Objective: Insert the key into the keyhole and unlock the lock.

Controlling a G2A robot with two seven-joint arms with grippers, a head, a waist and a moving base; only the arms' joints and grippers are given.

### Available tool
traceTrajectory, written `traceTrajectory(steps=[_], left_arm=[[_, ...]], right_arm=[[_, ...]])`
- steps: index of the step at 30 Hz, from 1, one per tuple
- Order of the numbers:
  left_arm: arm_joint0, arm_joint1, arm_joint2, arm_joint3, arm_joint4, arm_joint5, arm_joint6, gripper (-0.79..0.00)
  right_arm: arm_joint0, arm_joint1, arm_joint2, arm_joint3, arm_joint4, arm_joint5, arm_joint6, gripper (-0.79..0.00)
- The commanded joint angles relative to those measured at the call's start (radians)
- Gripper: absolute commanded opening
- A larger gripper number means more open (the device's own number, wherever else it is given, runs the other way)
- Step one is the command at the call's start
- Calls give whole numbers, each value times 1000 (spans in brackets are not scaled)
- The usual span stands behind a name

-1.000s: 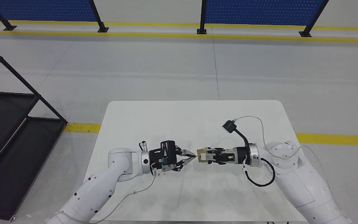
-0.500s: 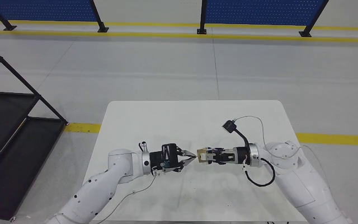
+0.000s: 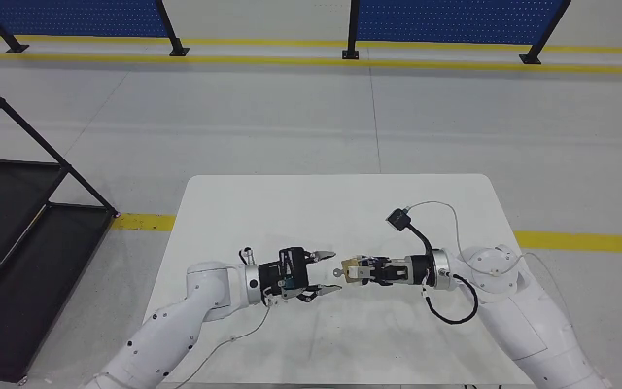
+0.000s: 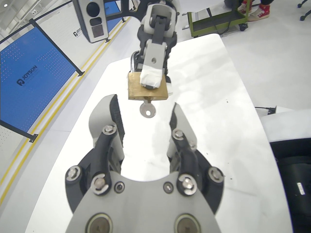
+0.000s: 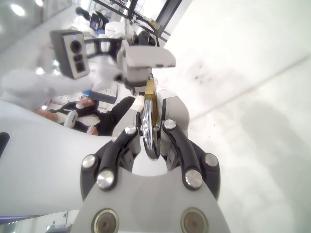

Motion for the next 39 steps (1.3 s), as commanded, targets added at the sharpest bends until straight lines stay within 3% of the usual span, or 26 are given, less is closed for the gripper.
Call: traceTrajectory(steps=[1,14,25,33,39], left_arm=[[11,4,-24,12,-13,1,9,0],[151,36,-245,-6,-85,12,40,0],[151,36,-245,-6,-85,12,40,0],[151,36,-245,-6,-85,12,40,0],[151,36,-245,-6,-85,12,40,0]], right_arm=[[0,0,0,0,0,0,0,-785],[0,0,0,0,0,0,0,-785],[0,0,0,0,0,0,0,-785],[28,-10,-85,16,-222,289,-69,-785],[76,-31,-160,57,-267,389,-64,-785]])
